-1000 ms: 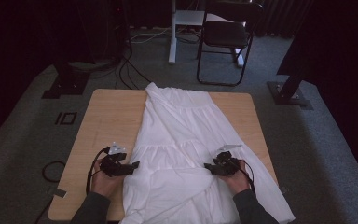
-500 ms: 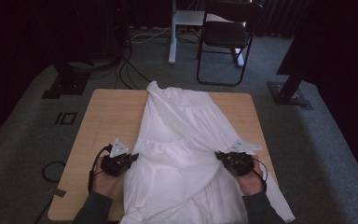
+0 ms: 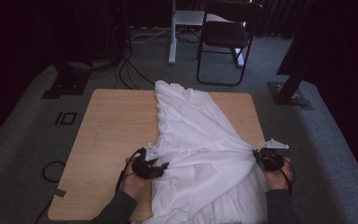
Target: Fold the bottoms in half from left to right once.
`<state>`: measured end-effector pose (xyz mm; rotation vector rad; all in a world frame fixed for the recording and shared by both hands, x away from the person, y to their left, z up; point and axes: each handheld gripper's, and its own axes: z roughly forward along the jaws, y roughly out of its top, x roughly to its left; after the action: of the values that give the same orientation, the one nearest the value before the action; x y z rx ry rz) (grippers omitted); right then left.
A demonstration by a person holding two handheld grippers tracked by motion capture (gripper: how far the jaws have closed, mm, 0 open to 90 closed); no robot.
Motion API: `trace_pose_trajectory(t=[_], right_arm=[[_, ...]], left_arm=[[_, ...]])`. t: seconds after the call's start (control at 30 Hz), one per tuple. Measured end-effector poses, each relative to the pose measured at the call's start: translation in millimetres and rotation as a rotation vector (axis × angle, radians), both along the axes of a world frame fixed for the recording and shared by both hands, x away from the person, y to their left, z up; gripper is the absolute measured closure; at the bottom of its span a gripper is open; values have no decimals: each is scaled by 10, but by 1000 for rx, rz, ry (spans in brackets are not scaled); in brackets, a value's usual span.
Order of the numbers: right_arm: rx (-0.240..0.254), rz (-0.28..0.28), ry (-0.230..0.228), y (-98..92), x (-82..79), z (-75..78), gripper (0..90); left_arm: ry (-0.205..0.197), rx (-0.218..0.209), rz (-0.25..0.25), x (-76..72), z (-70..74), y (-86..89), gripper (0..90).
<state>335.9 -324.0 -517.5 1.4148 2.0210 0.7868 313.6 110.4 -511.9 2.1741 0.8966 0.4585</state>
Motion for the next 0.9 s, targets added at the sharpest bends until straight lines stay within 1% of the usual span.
trace_pose_trajectory(t=[0.03, 0.07, 0.1, 0.13, 0.17, 0.2, 0.23, 0.27, 0.3, 0.4, 0.5, 0.57, 0.6, 0.63, 0.67, 0.7, 0.73, 0.83, 0.87, 0.9], right_arm=[[0, 0, 0, 0, 0, 0, 889], [10, -7, 27, -19, 35, -95, 889], [8, -7, 48, -30, 62, -174, 887], [7, -6, 71, -35, 86, -240, 886], [7, -6, 71, -35, 86, -240, 886], [6, -6, 88, -34, 100, -293, 885], [4, -2, 98, -16, 102, -353, 884], [8, -3, 104, -8, 97, -348, 884], [20, 0, 111, 4, 93, -344, 884], [29, 33, 122, 87, 75, -339, 881], [41, 88, 124, 238, 70, -339, 873], [24, 138, 115, 390, 89, -339, 871], [15, 159, 112, 475, 109, -336, 871], [3, 177, 111, 556, 137, -332, 871], [0, 191, 111, 631, 172, -328, 871], [-1, 206, 113, 698, 214, -324, 871], [-1, 219, 113, 755, 262, -322, 871], [5, 227, 107, 868, 424, -320, 879], [2, 220, 102, 875, 485, -317, 881], [0, 202, 93, 865, 546, -315, 880]], left_arm=[[10, 40, -14, 23, -84, -60, 470], [16, 81, -18, 39, -161, -115, 471], [17, 115, -21, 53, -231, -158, 487], [30, 133, -27, 68, -289, -187, 522], [30, 133, -27, 68, -289, -187, 590], [41, 122, -24, 99, -338, -191, 590], [34, 137, -16, 115, -331, -185, 739], [16, 169, -7, 132, -329, -179, 793], [0, 185, 7, 157, -334, -161, 810], [2, 197, 71, 310, -320, -23, 820], [-5, 215, 151, 512, -311, 165, 820], [-5, 234, 201, 667, -297, 280, 820], [-6, 250, 218, 748, -288, 325, 820], [-6, 278, 233, 833, -275, 361, 820], [-9, 297, 252, 921, -269, 392, 821], [-10, 312, 270, 1011, -263, 424, 821], [-7, 317, 290, 1099, -258, 452, 821], [-2, 330, 329, 1302, -246, 479, 821], [5, 328, 333, 1339, -240, 473, 820], [12, 324, 331, 1356, -232, 460, 817]])
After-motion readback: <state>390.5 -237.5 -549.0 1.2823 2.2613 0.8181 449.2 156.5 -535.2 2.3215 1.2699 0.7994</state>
